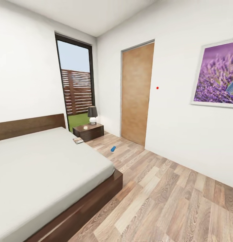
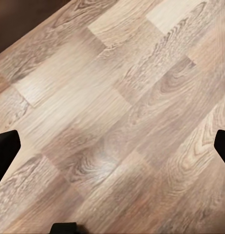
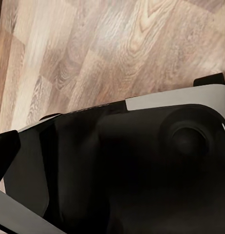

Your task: In the bedroom, move the book from the bed onto either nightstand, and place the two sandals side by side next to the bed.

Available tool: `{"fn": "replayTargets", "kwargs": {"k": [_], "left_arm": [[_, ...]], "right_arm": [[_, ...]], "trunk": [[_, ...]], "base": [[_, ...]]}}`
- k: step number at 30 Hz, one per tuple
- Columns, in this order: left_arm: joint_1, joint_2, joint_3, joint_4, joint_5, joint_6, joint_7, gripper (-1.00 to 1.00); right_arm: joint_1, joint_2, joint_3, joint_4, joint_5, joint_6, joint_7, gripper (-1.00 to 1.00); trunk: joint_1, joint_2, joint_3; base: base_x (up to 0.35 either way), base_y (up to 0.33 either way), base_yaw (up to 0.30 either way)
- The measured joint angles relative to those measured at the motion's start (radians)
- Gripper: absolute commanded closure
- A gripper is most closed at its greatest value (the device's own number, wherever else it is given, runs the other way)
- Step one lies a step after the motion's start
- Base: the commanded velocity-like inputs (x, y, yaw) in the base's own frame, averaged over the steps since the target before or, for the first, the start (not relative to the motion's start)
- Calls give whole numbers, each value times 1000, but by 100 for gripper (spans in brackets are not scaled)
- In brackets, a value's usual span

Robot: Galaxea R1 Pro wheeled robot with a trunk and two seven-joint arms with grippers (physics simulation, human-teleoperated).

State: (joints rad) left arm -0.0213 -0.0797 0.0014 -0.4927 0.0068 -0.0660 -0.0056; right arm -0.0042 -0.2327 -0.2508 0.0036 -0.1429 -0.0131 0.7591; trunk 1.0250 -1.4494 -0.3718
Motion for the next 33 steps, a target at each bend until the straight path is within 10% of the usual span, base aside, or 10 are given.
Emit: {"fn": "replayTargets", "kwargs": {"k": [12,15,17,19,33], "left_arm": [[-1,0,0,0,-1,-1,0,-100],[0,-1,0,0,-1,-1,0,-100],[0,-1,0,0,-1,-1,0,-100],[0,-1,0,0,-1,-1,0,-100],[-1,0,0,0,-1,-1,0,-100]], "right_arm": [[0,3,-1,-9,0,-8,-21,-100],[0,3,-5,-30,1,-12,-118,-100],[-1,4,-4,-115,1,-14,-348,-100],[-1,5,-2,-151,2,-13,-414,-100],[-1,10,5,-439,2,-1,-537,-100]], "trunk": [[0,0,0],[0,0,0],[0,0,0],[0,0,0],[0,0,0]], "base": [[0,0,-194],[0,0,-32],[0,0,-8],[0,0,-5],[0,0,-1]]}}
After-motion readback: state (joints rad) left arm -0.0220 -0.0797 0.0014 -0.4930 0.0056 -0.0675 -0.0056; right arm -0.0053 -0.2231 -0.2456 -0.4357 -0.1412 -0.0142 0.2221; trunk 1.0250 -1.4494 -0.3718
